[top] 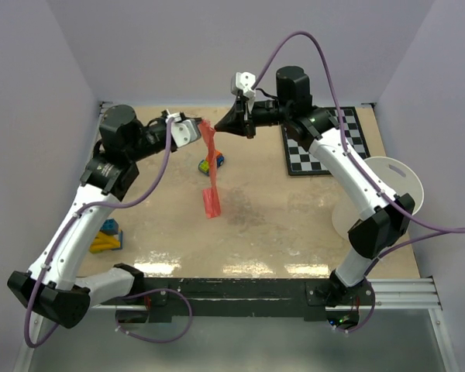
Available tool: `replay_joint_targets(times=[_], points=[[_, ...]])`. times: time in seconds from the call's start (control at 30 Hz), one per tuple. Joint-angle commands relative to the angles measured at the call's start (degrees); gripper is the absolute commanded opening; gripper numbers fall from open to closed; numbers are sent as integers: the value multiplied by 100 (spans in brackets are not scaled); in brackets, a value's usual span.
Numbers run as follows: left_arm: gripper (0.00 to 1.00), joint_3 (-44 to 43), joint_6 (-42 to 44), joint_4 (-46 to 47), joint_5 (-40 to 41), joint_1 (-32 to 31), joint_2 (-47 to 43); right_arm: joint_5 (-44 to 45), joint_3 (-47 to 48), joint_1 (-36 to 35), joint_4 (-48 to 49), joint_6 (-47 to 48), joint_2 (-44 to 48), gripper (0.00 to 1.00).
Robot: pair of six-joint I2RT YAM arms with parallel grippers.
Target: Put the trash bags into the trash bin
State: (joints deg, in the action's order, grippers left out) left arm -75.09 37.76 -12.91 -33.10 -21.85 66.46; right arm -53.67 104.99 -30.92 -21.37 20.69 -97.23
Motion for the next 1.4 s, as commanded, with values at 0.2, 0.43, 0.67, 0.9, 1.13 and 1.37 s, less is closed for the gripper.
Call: replay_joint_targets(times=[0.2, 0.43, 0.67, 0.9, 1.13, 1.37], points=[[0, -50, -110, -406, -1137, 242, -230, -390, 285, -20, -52, 120, 38, 0], [0, 38, -322, 104, -1049, 251, -203, -521, 399, -64, -157, 58, 64, 49], [0, 65, -392, 280, -1137, 242, -194, -241, 356, -257, 53, 67, 108, 60], [0, 56, -322, 245, -1049, 242, -177, -355, 487, -292, 238, -161, 20, 52], [0, 65, -321, 262, -1023, 242, -177, -180, 435, -292, 308, -302, 11, 35], [0, 56, -252, 192, -944, 242, -185, 5, 373, -292, 519, -557, 11, 0]])
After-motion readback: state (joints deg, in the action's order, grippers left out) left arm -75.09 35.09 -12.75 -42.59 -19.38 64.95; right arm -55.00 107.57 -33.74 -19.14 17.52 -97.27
